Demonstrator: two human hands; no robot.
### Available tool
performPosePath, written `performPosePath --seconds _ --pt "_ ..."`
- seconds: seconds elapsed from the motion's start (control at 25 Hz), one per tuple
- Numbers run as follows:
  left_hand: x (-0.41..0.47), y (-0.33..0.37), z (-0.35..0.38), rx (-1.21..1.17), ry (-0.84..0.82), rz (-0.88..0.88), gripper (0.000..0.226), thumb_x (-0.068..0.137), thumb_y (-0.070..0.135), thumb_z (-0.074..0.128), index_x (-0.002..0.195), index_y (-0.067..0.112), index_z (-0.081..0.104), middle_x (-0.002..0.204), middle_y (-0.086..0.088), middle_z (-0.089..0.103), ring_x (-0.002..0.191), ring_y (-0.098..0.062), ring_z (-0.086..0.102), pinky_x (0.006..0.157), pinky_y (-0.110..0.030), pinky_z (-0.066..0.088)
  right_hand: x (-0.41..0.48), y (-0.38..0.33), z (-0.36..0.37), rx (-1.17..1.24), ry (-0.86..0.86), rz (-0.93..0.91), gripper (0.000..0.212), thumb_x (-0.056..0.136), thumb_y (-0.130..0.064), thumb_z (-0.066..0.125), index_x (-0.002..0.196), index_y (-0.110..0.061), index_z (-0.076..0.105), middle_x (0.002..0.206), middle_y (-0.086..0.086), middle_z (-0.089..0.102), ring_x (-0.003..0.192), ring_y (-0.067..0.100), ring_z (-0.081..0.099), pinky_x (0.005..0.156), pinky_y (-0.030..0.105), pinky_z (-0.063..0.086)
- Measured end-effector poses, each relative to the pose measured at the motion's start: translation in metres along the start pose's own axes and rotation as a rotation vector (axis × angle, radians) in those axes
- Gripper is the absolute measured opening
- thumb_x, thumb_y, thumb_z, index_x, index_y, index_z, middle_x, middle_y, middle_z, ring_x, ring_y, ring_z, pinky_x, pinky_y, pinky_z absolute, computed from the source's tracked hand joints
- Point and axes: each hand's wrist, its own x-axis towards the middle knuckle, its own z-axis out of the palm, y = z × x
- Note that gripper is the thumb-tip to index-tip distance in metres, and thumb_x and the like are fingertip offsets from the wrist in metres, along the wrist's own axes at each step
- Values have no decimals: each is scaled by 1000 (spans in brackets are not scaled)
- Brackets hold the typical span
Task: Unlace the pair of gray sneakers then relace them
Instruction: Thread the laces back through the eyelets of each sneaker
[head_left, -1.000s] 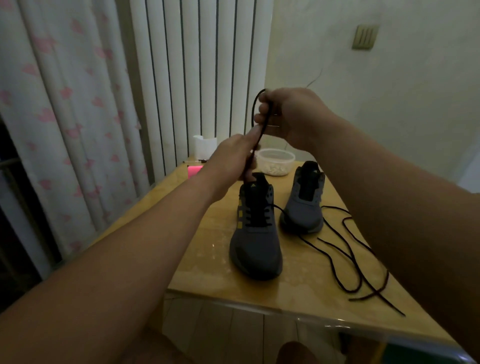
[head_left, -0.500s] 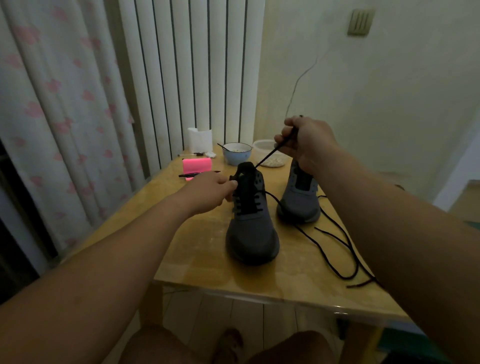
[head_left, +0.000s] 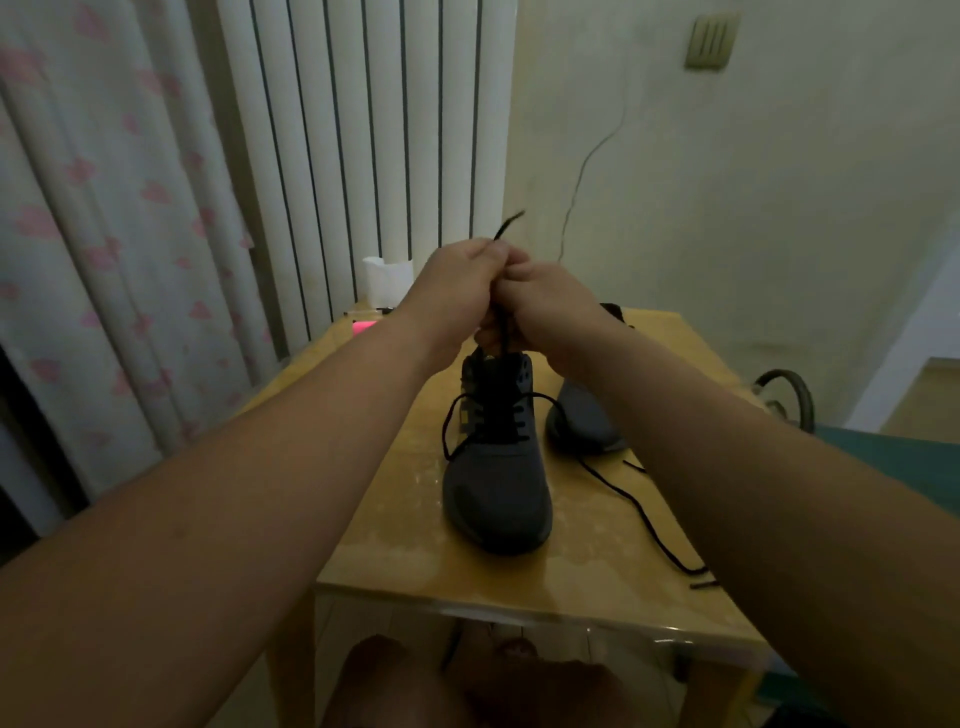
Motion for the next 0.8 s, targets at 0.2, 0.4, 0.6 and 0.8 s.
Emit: performPosePath --seconds 0.2,0.4,0.6,0.8 --pt "8 -27 -27 -117 228 -9 32 113 29 42 126 15 67 97 -6 71 69 -11 58 67 -29 50 20 28 -18 -467 88 -45 28 107 -23 52 115 -11 75 108 8 74 100 19 68 92 36 54" --pt "-2 -93 -7 298 63 -12 32 112 32 41 121 24 70 112 2 70 104 -15 63 86 -35 53 46 57 -28 -924 -318 180 30 102 -34 60 128 -21 70 118 0 69 105 15 63 89 34 50" --pt "11 -129 -1 339 108 80 31 111 38 40 107 24 67 99 1 66 96 -17 63 87 -50 54 67 51 -36 -968 -413 143 20 95 -38 72 105 -21 68 104 1 66 98 20 62 79 33 47" --pt "11 -138 -4 112 163 72 30 113 38 40 96 30 63 87 7 64 84 -9 63 73 -35 51 50 66 -47 -265 -352 9 16 98 -25 71 107 -12 72 102 -6 75 103 10 69 96 32 51"
